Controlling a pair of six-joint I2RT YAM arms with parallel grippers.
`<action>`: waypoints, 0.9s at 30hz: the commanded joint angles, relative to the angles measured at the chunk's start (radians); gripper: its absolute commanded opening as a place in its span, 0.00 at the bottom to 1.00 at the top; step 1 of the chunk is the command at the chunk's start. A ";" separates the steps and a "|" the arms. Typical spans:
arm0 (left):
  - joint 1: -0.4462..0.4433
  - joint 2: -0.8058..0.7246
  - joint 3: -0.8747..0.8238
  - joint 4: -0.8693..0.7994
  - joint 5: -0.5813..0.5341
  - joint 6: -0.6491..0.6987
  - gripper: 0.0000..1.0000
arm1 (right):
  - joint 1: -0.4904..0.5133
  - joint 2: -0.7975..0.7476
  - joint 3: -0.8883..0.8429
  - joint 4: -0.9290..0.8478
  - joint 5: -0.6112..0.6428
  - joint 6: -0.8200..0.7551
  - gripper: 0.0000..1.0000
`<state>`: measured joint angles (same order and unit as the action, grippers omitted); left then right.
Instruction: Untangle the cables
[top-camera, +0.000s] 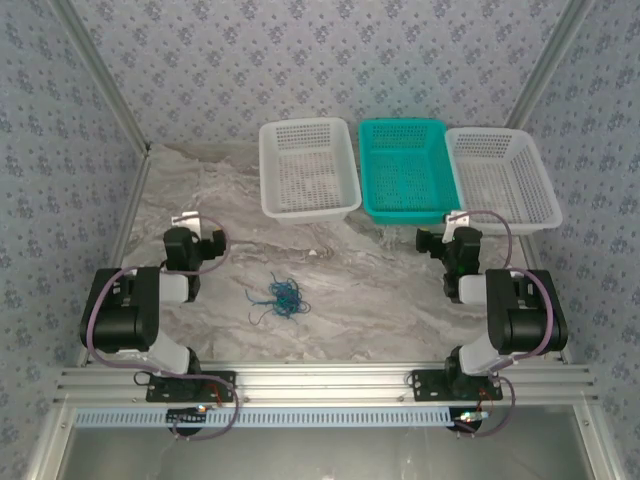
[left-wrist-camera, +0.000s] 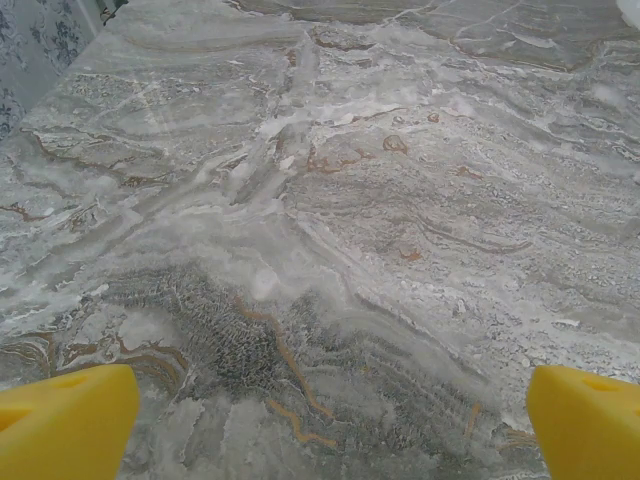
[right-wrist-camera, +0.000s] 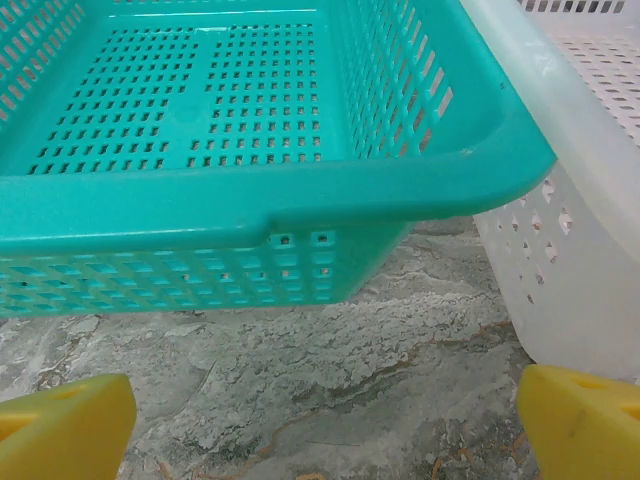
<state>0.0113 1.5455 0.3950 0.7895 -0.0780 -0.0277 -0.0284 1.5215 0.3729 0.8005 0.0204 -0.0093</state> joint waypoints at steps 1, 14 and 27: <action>0.002 -0.013 0.016 0.027 0.005 -0.005 0.99 | -0.006 -0.001 0.020 -0.001 -0.006 -0.015 1.00; 0.001 -0.013 0.016 0.027 0.005 -0.006 0.99 | -0.007 -0.001 0.022 -0.002 -0.005 -0.015 1.00; -0.011 -0.071 0.013 -0.009 -0.072 -0.017 0.99 | 0.011 -0.511 0.247 -0.807 0.256 0.411 1.00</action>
<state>0.0101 1.5375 0.3950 0.7795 -0.0963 -0.0299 -0.0166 1.1278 0.5388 0.2943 0.2039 0.1864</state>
